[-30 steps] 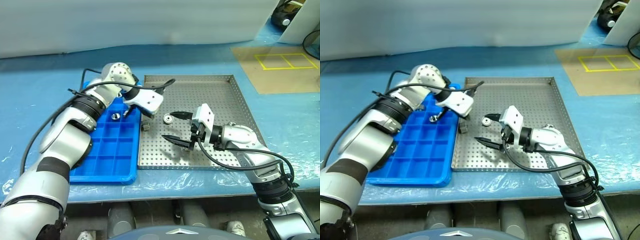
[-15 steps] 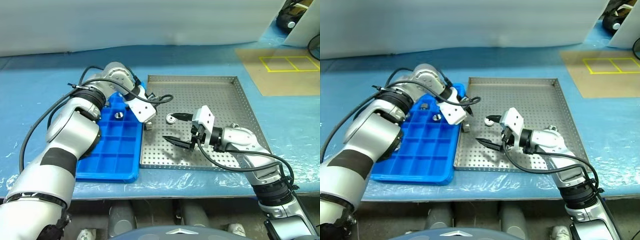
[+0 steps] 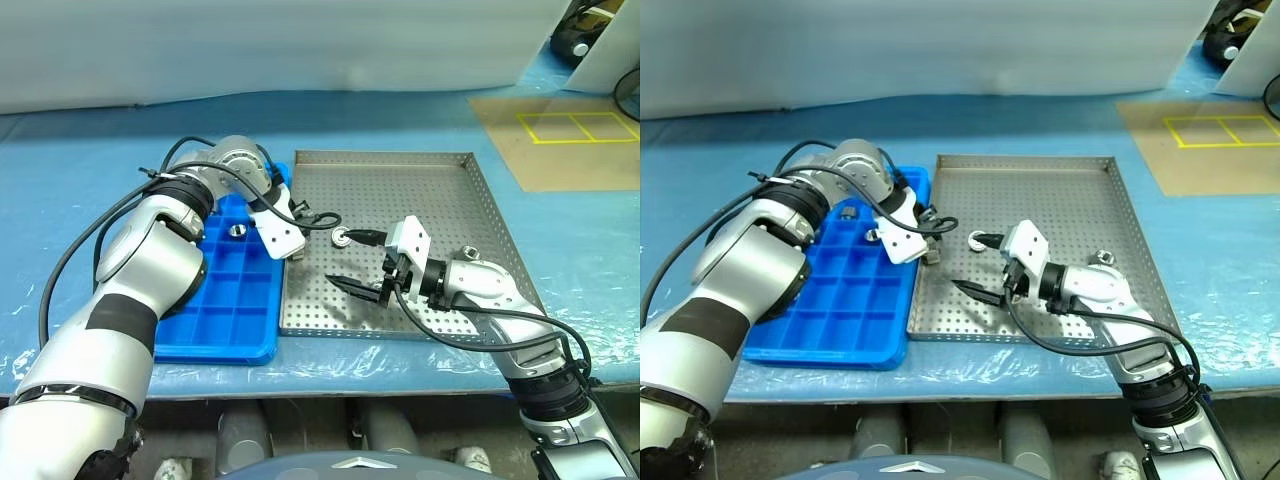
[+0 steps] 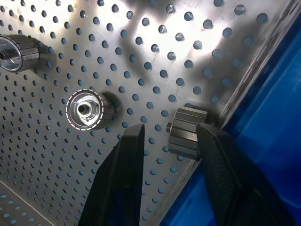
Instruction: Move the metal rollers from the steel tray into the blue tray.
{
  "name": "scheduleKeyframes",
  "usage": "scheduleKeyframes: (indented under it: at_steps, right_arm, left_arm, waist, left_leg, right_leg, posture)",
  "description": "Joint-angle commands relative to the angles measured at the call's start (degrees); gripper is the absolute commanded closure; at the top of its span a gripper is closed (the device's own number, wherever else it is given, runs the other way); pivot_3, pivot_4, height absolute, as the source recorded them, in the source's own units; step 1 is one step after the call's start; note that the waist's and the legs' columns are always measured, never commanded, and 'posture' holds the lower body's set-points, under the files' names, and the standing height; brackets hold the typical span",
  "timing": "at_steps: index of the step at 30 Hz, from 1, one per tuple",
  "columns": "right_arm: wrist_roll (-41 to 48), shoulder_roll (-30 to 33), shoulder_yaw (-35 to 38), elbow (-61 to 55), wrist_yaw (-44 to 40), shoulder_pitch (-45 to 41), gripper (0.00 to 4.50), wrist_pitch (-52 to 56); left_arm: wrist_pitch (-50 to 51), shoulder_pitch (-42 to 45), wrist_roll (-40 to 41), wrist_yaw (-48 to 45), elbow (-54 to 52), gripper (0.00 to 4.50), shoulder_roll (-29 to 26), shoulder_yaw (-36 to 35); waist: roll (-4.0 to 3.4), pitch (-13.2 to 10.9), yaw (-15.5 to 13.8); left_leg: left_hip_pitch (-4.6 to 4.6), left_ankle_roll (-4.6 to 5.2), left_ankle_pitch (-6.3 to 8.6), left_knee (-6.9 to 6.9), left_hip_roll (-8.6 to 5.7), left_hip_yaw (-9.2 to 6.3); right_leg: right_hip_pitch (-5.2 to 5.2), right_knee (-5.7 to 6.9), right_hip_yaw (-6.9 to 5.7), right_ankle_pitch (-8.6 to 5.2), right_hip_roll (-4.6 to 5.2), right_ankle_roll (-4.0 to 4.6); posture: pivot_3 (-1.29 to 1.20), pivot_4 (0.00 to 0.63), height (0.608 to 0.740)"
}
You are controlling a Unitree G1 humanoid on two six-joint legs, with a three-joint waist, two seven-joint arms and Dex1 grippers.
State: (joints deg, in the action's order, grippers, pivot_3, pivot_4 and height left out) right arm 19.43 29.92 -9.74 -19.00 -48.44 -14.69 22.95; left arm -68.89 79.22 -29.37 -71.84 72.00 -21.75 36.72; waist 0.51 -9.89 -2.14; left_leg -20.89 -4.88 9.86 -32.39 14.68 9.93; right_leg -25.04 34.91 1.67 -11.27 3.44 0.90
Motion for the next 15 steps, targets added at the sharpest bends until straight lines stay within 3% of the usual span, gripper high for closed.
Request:
scheduleKeyframes:
  at_steps: [1, 9, 15]
  right_arm:
    - [0.6, 0.4, 1.1, -3.1, 0.4, 0.3, 0.0, -0.2]
    - [0.4, 0.4, 1.0, -4.0, 1.5, 1.1, 0.0, 0.1]
    - [0.5, 0.2, 1.1, -4.9, 2.5, 1.8, 0.0, 0.5]
  left_arm:
    - [-1.1, 2.0, -7.2, 7.2, -0.1, 2.66, -1.8, 3.5]
    - [-4.7, 3.9, -22.4, 25.2, -0.2, 2.66, -2.2, 13.3]
    - [-3.7, 4.0, -27.1, 33.1, 1.7, 2.66, -0.3, 16.9]
  waist:
    - [0.0, 0.0, 0.2]
    - [0.01, 0.0, 1.2]
    - [0.02, 0.0, 1.3]
  left_leg:
    - [0.02, -0.01, -0.01, 0.0, 0.0, 0.0]
    - [0.19, -0.03, -0.02, -0.08, 0.01, 0.0]
    - [0.66, -0.02, 0.0, -0.1, 0.0, 0.01]
  right_leg:
    - [0.0, 0.02, 0.0, 0.0, -0.01, 0.0]
    - [0.16, 0.07, 0.02, 0.02, -0.02, -0.03]
    - [0.6, 0.03, 0.05, 0.01, -0.01, -0.05]
  posture:
    - [-0.34, 0.15, 0.74]
    - [-0.36, 0.15, 0.74]
    - [-0.37, 0.15, 0.74]
